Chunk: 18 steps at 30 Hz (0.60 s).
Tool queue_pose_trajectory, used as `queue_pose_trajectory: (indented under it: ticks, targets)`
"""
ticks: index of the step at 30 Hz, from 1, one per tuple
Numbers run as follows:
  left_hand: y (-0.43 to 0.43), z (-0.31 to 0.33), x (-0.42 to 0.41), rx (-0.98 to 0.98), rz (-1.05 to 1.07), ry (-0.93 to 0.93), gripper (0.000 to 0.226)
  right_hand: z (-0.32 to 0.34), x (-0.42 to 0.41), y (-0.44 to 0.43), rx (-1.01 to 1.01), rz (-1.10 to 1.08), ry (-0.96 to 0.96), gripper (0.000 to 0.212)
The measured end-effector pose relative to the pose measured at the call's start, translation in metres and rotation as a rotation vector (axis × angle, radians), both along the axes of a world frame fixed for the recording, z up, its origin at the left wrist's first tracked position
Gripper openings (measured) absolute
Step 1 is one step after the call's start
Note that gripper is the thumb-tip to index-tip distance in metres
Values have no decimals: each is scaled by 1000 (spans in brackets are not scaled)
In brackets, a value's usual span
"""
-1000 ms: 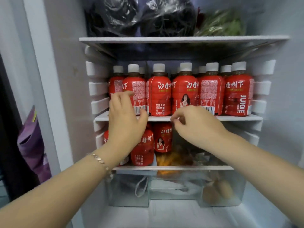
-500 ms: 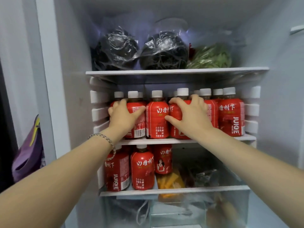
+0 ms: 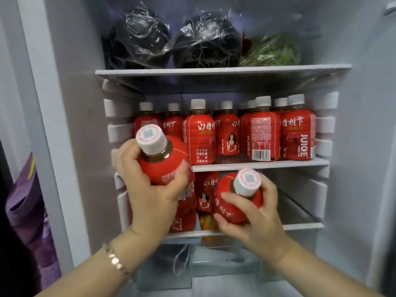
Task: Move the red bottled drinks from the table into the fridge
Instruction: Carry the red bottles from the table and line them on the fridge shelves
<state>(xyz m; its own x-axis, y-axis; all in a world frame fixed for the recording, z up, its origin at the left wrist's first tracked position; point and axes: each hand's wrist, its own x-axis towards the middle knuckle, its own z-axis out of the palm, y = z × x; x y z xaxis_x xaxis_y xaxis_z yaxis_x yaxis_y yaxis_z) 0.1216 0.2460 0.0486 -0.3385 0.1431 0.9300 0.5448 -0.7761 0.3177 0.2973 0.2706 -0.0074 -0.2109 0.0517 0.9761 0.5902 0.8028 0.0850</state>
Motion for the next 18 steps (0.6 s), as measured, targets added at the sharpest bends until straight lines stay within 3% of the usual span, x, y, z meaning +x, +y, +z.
queue_pose_trajectory:
  ticks: [3, 6, 12, 18]
  targets:
    - [-5, -17, 4, -72, -24, 51, 55, -29, -5, 7, -328, 28, -1, 39]
    - [-6, -20, 6, -172, -80, 1, 56, -31, -17, 19, -617, 92, 140, 44]
    - [-4, -28, -3, -217, -49, -15, 50, -21, -42, 28, -663, 111, -43, 41]
    - [-7, -39, -5, -240, -52, -10, 50, -19, -38, 23, -701, 130, 8, 36]
